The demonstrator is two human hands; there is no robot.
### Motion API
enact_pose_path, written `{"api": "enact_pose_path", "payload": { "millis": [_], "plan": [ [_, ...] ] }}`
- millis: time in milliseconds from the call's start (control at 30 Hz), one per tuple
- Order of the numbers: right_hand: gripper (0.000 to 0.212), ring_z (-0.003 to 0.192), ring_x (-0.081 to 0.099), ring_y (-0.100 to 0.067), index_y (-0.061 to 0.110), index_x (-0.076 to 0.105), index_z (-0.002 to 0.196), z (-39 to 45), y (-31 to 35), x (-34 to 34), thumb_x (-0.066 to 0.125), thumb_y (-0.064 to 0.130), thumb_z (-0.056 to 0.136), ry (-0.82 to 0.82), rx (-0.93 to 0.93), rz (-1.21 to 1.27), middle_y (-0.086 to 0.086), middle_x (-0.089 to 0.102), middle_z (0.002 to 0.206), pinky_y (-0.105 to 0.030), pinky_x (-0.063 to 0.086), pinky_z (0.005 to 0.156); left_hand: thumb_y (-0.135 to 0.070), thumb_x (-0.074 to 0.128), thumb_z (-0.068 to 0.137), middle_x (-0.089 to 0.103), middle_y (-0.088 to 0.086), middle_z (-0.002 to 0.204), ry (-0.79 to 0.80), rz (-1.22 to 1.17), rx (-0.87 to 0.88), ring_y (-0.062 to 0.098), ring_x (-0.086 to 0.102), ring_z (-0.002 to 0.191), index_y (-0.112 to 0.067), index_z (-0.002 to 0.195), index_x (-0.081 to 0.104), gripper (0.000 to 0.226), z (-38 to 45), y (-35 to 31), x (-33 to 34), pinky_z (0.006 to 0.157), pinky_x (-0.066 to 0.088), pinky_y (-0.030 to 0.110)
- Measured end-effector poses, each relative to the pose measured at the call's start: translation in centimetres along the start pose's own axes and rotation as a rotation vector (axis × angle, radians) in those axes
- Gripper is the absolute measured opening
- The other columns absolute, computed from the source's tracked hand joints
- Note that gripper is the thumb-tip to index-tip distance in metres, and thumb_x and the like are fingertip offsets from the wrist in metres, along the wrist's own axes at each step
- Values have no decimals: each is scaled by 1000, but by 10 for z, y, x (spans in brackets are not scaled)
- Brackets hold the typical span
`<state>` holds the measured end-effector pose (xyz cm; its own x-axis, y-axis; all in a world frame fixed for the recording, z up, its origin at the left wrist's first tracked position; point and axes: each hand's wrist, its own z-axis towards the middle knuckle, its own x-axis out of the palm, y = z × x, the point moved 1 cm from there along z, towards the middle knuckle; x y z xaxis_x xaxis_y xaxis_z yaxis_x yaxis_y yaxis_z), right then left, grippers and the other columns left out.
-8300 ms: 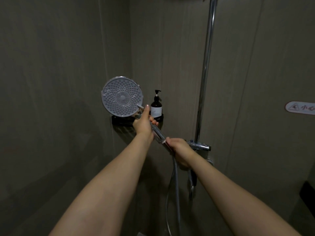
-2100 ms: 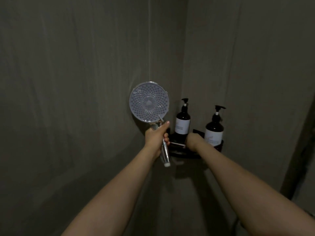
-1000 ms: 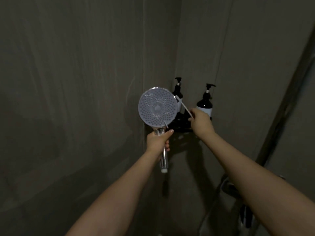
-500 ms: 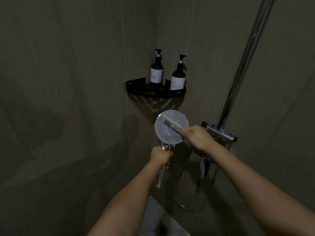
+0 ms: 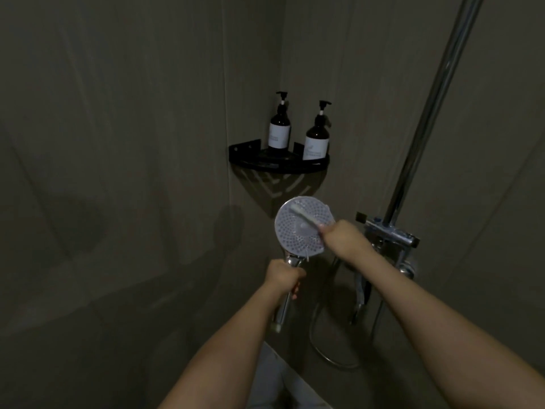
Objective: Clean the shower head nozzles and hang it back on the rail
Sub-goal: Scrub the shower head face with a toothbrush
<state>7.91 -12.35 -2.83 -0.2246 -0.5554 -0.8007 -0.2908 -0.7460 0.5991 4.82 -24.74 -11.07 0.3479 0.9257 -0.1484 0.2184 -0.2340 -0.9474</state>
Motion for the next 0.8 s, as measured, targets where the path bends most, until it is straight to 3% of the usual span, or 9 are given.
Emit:
{"api": "enact_pose_path", "payload": {
  "millis": [100, 167, 233, 300, 400, 500, 567, 667, 800],
  "plan": [
    [39, 58, 51, -19, 12, 58, 75, 3, -1, -22, 41, 40, 97, -193, 126, 249, -9, 59, 72, -29, 39, 54, 3, 58, 80, 40, -2, 26, -5, -18, -4, 9, 37, 21, -7, 53, 44, 32, 0, -1, -4, 30, 36, 16],
    [36, 59, 55, -22, 15, 60, 78, 1, 11, -21, 40, 39, 98, -120, 12, 280, -9, 60, 71, -33, 45, 56, 3, 58, 80, 38, -2, 25, -12, -34, -8, 8, 35, 20, -8, 53, 42, 33, 0, -2, -6, 29, 34, 15],
    [33, 66, 60, -23, 18, 60, 83, -9, 25, 0, 38, 37, 98, 24, -87, 92, -10, 63, 76, -35, 50, 62, 3, 57, 80, 37, -3, 24, -6, -39, 2, 8, 34, 20, -7, 52, 42, 34, 0, -4, -7, 29, 34, 15],
    [37, 64, 56, -19, 14, 61, 83, -3, 25, 6, 36, 36, 99, -18, -14, -3, -6, 58, 72, -29, 43, 57, 4, 57, 79, 38, -3, 25, 7, -37, 13, 8, 35, 21, -7, 51, 43, 33, -1, -7, -8, 29, 35, 16],
    [42, 56, 49, -16, 12, 59, 71, 0, 22, -10, 38, 38, 98, -177, 101, 177, -7, 56, 69, -25, 36, 51, 4, 57, 79, 38, -2, 26, 4, -39, 17, 9, 35, 21, -8, 52, 43, 33, -5, -8, -13, 30, 35, 16],
    [44, 63, 57, -20, 11, 62, 77, -8, 30, 2, 38, 41, 98, -16, -30, 136, -7, 60, 71, -28, 46, 57, 2, 57, 79, 38, -3, 26, -8, -41, 23, 9, 35, 21, -9, 52, 43, 33, -7, -9, -18, 31, 35, 15],
    [42, 70, 62, -21, 11, 63, 86, -12, 33, 8, 36, 41, 97, -32, -1, 45, -7, 63, 77, -32, 52, 65, 2, 58, 78, 39, -2, 27, -8, -42, 35, 9, 36, 22, -9, 51, 43, 33, -9, -10, -21, 32, 35, 16],
    [44, 60, 53, -21, 7, 63, 78, -11, 29, -9, 39, 39, 97, -189, 79, 162, -9, 59, 70, -28, 41, 56, 3, 58, 78, 39, -1, 28, -9, -41, 40, 11, 36, 23, -9, 51, 43, 32, -13, -12, -24, 33, 36, 17],
    [45, 62, 55, -18, 9, 65, 82, -25, 37, 1, 37, 40, 98, -29, -27, 66, -8, 63, 74, -30, 44, 57, 3, 57, 79, 38, -2, 28, -20, -71, 44, 9, 34, 22, -10, 53, 43, 32, -17, -14, -27, 31, 34, 15]
  ]
}}
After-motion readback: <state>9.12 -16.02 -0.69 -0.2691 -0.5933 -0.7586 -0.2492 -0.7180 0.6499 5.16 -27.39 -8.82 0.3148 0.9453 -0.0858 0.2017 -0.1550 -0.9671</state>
